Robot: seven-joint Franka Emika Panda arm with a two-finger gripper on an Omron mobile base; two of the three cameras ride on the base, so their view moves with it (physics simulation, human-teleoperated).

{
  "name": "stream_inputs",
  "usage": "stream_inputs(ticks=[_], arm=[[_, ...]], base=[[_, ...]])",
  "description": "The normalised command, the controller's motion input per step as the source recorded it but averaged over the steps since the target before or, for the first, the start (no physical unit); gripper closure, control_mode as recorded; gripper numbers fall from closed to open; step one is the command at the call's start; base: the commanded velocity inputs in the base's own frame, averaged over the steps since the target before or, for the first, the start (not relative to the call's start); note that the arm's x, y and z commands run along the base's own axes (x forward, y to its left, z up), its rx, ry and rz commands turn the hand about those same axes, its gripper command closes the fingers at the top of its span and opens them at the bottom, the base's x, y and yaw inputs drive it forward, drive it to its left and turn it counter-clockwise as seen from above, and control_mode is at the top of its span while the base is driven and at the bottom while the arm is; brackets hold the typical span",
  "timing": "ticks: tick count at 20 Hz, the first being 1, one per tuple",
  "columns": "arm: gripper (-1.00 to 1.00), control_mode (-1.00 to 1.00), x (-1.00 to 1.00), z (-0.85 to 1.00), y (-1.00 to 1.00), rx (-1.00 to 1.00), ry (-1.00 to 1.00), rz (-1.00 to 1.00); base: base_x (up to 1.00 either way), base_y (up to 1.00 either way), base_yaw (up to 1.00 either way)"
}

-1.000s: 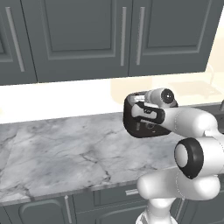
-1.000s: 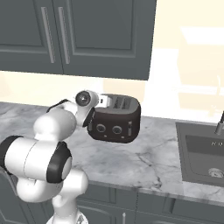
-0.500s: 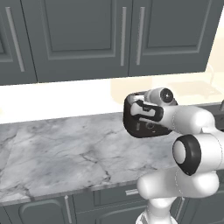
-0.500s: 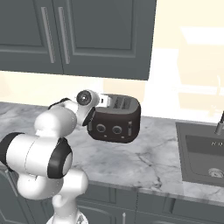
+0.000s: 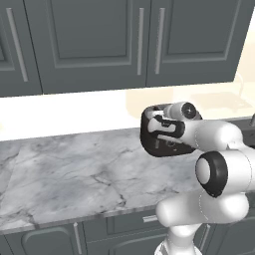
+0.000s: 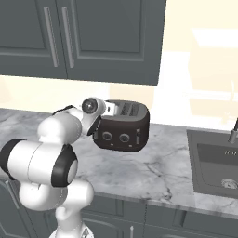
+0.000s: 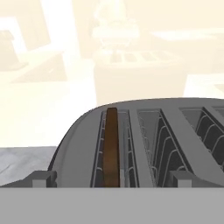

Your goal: Start the toaster. Once the lever pops up, take the bread to the plate on the dining counter.

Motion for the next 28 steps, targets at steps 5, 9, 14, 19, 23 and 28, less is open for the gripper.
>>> stream_inputs(ticks=[5, 9, 14, 19, 23, 28], arm=[[-1.0, -1.0, 0.03, -0.04, 0.0, 0.0, 0.01, 0.0], [-1.0, -1.0, 0.07, -0.01, 0.0, 0.0, 0.01, 0.0], [-1.0, -1.0, 0.07, 0.0, 0.0, 0.0, 0.01, 0.0], [-1.0, -1.0, 0.09, -0.01, 0.0, 0.0, 0.01, 0.0], [-1.0, -1.0, 0.1, -0.03, 0.0, 0.0, 0.02, 0.0], [-1.0, -1.0, 0.13, -0.04, 0.0, 0.0, 0.03, 0.0]], base=[[0.0, 0.0, 0.0], [0.0, 0.0, 0.0], [0.0, 0.0, 0.0], [0.0, 0.0, 0.0], [0.0, 0.0, 0.0], [0.0, 0.0, 0.0]])
